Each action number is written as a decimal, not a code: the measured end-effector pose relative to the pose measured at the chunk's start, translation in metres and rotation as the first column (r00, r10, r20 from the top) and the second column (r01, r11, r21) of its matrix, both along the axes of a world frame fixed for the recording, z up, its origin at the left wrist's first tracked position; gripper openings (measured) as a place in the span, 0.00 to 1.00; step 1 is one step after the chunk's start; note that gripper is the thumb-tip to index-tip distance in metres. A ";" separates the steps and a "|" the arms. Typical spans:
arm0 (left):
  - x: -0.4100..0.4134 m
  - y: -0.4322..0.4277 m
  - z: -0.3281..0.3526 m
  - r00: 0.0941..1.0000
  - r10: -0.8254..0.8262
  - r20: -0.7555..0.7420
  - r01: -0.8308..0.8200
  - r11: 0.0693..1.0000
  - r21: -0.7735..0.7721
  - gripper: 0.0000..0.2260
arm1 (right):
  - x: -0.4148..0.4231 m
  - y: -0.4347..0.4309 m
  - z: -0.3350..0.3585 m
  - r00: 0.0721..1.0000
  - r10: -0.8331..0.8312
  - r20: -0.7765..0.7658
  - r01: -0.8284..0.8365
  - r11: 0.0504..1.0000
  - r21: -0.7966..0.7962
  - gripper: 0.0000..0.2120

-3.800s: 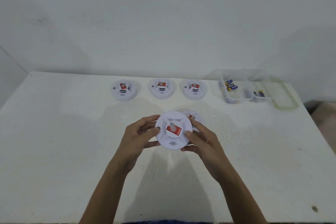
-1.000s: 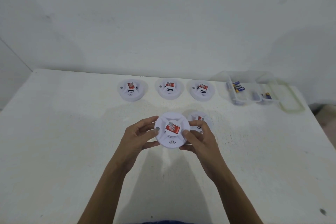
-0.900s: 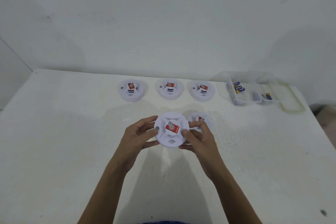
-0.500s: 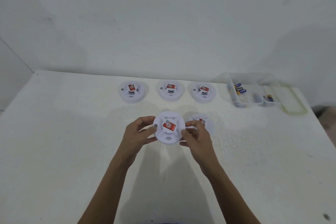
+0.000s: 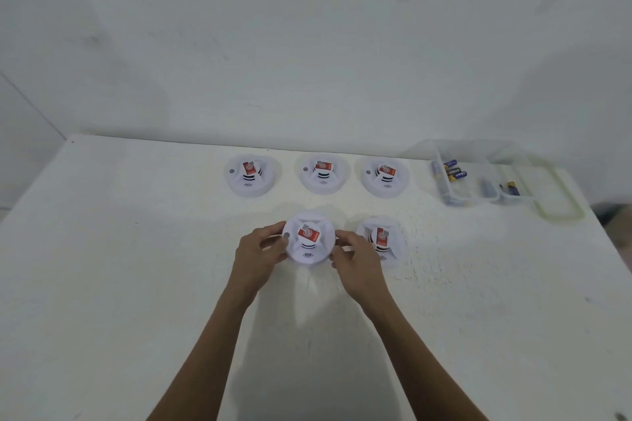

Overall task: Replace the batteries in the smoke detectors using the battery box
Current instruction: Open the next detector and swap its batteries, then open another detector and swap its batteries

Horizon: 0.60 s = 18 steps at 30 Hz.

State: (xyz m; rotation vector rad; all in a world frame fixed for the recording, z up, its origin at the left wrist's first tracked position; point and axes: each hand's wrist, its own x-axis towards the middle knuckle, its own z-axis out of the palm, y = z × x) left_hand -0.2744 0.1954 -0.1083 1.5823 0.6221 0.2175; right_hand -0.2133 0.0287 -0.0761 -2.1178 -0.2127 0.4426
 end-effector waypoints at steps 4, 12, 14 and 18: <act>0.002 0.004 -0.017 0.997 -0.040 -0.070 0.050 0.987 0.154 0.13 | 0.004 0.003 -0.005 0.999 0.043 -0.001 -0.043 0.997 -0.065 0.14; 0.001 0.000 -0.024 0.995 -0.007 -0.099 0.041 0.938 0.344 0.15 | 0.005 0.001 -0.011 0.993 0.107 0.044 -0.101 0.987 -0.121 0.11; 0.001 -0.001 -0.022 0.995 0.012 -0.101 0.023 0.940 0.341 0.15 | 0.006 0.000 -0.009 0.993 0.119 0.015 -0.117 0.987 -0.115 0.13; 0.002 -0.004 -0.012 0.993 0.101 -0.061 -0.068 0.909 0.412 0.11 | 0.012 -0.011 0.001 0.994 0.100 -0.041 -0.103 0.992 -0.078 0.17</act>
